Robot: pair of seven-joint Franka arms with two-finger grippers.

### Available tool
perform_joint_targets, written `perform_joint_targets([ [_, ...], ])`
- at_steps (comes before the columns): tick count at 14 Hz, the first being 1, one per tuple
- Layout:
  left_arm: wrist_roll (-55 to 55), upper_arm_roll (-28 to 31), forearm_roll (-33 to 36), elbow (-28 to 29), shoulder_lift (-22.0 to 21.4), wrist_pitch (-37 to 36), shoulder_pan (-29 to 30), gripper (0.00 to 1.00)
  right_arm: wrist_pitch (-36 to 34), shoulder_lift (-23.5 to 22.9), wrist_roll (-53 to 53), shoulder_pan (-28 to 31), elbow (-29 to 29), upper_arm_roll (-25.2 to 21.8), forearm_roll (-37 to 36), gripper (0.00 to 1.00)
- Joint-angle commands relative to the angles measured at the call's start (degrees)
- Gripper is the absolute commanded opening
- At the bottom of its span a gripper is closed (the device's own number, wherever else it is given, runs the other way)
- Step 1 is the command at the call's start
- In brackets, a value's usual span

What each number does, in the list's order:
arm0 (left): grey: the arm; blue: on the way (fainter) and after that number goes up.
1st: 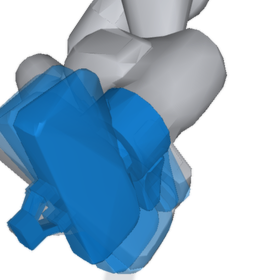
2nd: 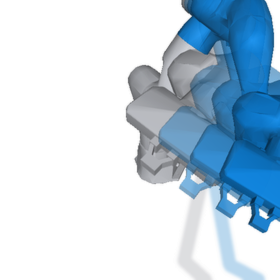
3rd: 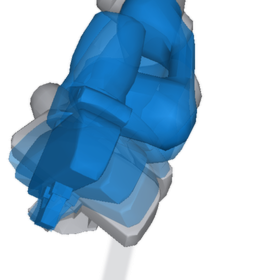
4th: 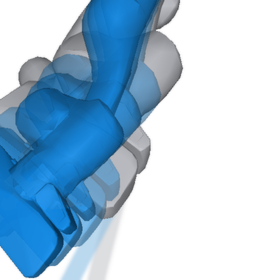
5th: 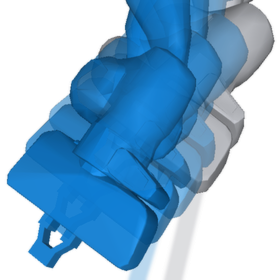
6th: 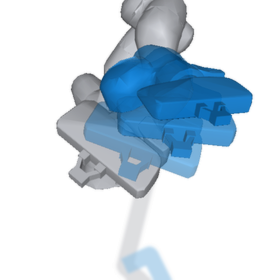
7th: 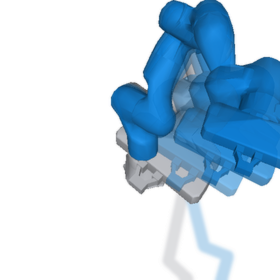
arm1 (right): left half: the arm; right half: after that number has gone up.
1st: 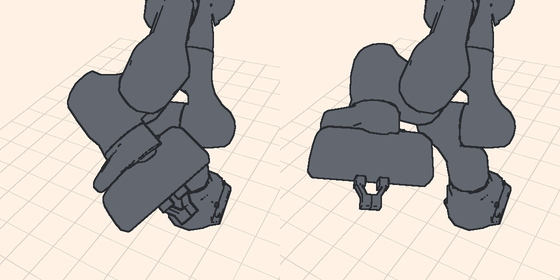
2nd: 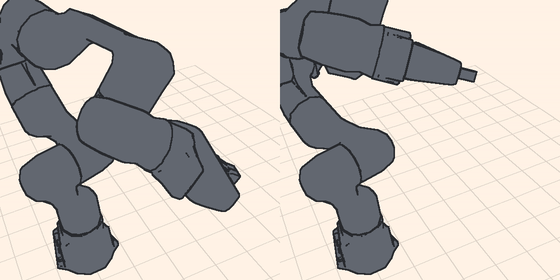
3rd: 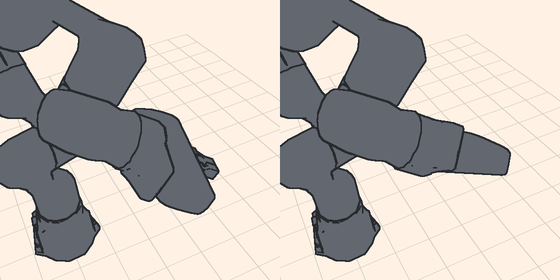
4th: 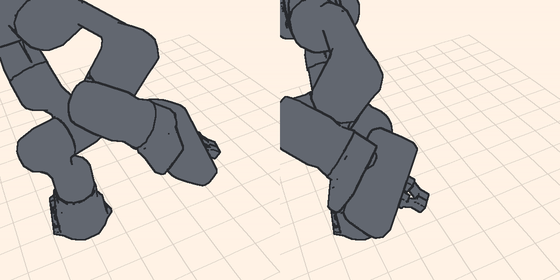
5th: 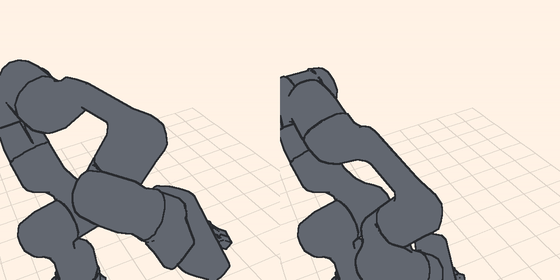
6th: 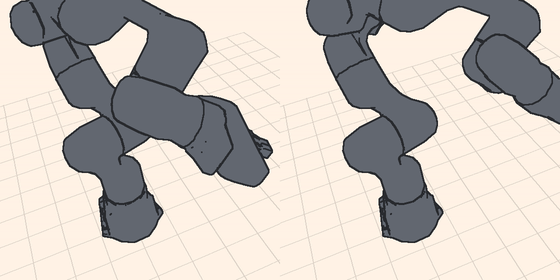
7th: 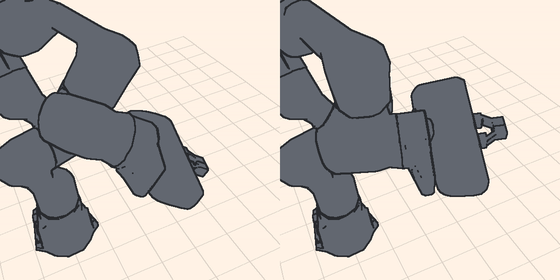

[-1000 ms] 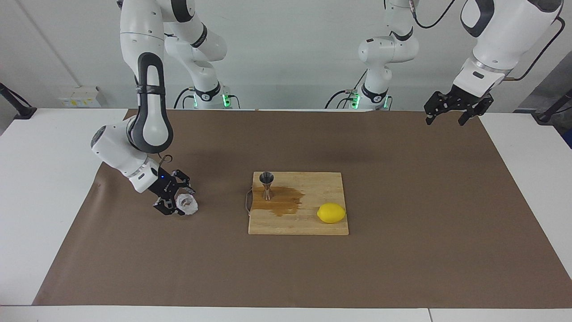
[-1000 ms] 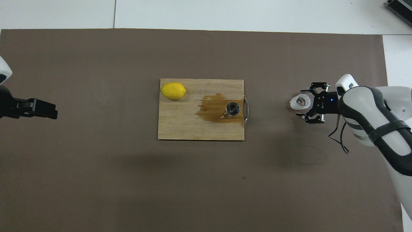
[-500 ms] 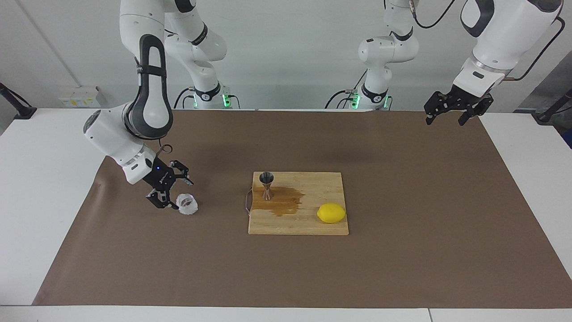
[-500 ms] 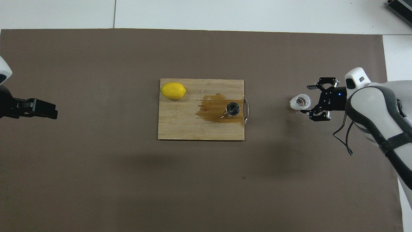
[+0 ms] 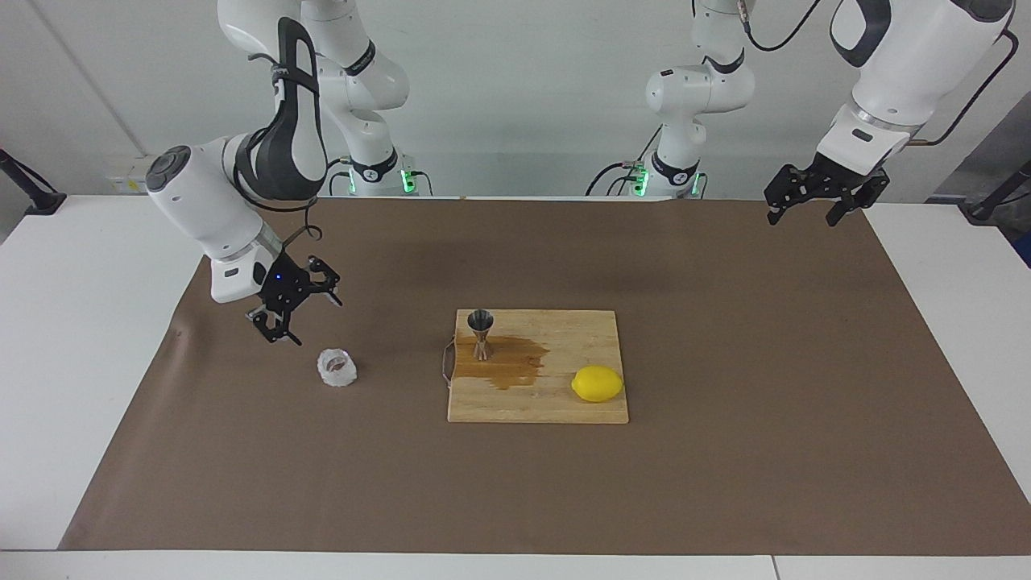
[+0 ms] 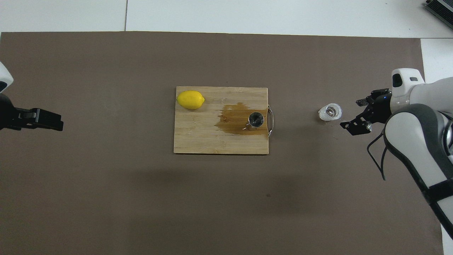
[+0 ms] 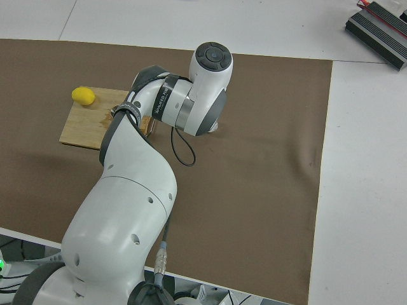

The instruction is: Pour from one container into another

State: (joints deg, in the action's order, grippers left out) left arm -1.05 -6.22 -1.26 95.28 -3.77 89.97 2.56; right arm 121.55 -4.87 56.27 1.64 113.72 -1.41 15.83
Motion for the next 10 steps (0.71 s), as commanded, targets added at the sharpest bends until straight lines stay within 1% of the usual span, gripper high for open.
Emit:
perform_joint_targets([
  [1,0.43,-0.02,-0.67,0.17,-0.36,-0.85,0.34,1.00,-5.95,4.59,-16.66,-1.11,-0.42,0.35,-7.89,1.00],
  [4,0.43,-0.02,-0.67,0.17,-0.45,-0.85,0.34,1.00,-13.95,8.46,-30.65,-0.41,-0.51,0.26,-10.99,1.00],
  [5,0.43,-0.02,-0.67,0.17,-0.45,-0.85,0.34,1.00,-15.71,9.34,-35.56,-0.67,-0.95,0.00,-13.09,1.00],
  [6,0.43,-0.02,-0.67,0.17,-0.45,-0.85,0.34,1.00,-18.95,10.65,-43.36,-1.02,-2.34,0.26,-16.06,1.00],
  [7,0.43,-0.02,-0.67,0.17,-0.36,-0.85,0.34,1.00,-23.50,10.93,-50.57,-1.11,-5.40,0.53,-17.57,1.00],
  [9,0.43,-0.02,-0.67,0.17,-0.45,-0.85,0.34,1.00,-30.55,9.97,-53.53,-0.41,-13.30,0.53,-16.80,1.00],
  [10,0.52,-0.02,-0.67,0.17,-0.45,-0.85,0.34,1.00,-33.54,8.74,-56.67,0.03,-17.17,0.44,-16.71,1.00],
])
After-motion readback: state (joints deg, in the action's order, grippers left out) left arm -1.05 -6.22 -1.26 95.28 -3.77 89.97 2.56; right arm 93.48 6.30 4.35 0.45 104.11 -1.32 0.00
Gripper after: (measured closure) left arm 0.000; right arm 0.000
